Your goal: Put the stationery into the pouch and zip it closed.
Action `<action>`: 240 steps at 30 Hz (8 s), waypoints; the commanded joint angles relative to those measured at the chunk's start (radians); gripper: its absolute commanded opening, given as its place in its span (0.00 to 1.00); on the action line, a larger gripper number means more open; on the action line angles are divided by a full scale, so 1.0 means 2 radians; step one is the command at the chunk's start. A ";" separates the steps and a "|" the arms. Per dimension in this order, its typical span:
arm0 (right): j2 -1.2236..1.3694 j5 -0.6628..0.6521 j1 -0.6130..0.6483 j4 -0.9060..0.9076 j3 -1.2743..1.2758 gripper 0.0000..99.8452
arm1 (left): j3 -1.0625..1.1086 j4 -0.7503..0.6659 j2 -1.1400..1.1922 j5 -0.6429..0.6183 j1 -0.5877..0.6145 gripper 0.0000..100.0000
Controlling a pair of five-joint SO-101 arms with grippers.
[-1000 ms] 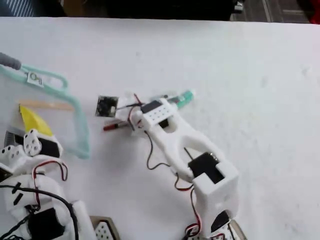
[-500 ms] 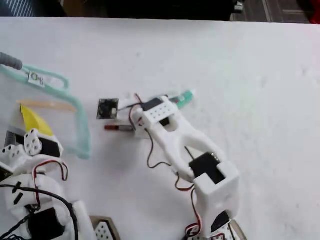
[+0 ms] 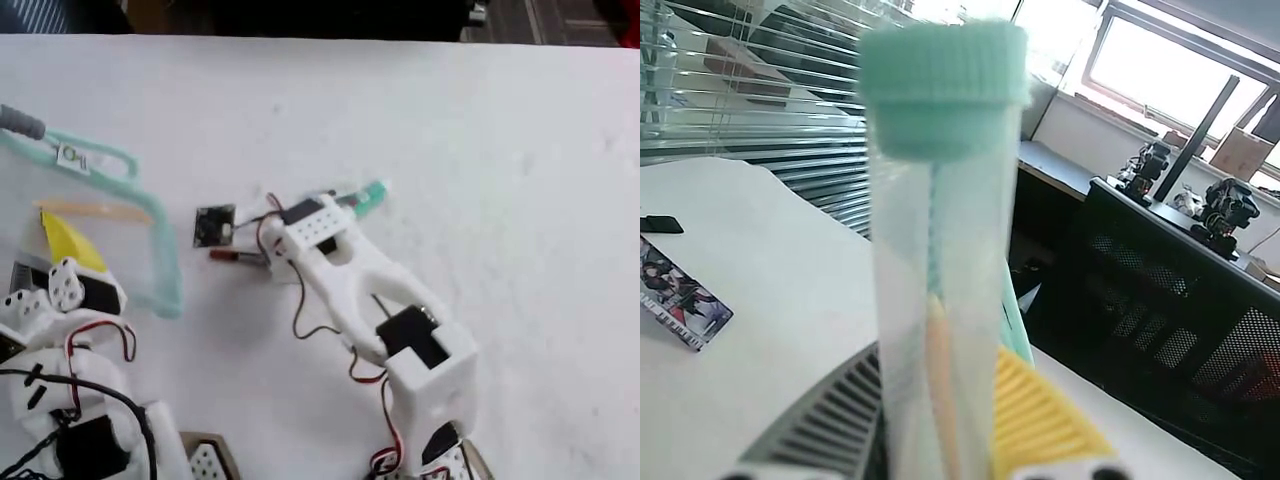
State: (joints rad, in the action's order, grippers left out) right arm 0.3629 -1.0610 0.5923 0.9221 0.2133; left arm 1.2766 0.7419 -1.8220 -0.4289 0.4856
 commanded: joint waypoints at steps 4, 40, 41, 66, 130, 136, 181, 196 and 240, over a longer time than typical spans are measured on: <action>-0.002 -0.013 0.003 0.022 0.003 0.02 | -0.001 -0.016 -0.004 -0.002 -0.043 0.02; -0.820 0.326 -0.259 0.169 -0.002 0.02 | -0.002 0.088 -0.004 0.244 -0.567 0.02; -0.820 0.349 -0.252 0.159 -0.002 0.02 | -0.001 0.091 -0.004 0.244 -0.578 0.02; -0.735 0.494 0.023 0.062 0.061 0.02 | 0.038 0.058 -0.004 0.199 -0.488 0.18; -0.652 0.509 -0.020 0.057 -0.010 0.28 | 0.030 0.046 -0.005 0.231 -0.457 0.02; -0.559 0.505 -0.072 0.071 -0.040 0.28 | -0.045 0.049 -0.005 0.229 -0.286 0.02; 0.382 0.120 0.018 0.262 -0.638 0.02 | -0.062 0.028 -0.005 0.031 0.020 0.02; 0.412 0.185 -0.016 0.400 -0.938 0.02 | -0.051 0.028 -0.005 0.033 -0.044 0.02; -0.714 0.344 -0.115 0.280 -0.144 0.02 | 0.067 -0.005 -0.005 0.117 -0.513 0.02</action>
State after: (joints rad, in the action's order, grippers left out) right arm -1.0579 -0.3828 0.3759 1.5604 -0.0783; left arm 1.4208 0.7633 -1.8205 -0.2002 -0.5040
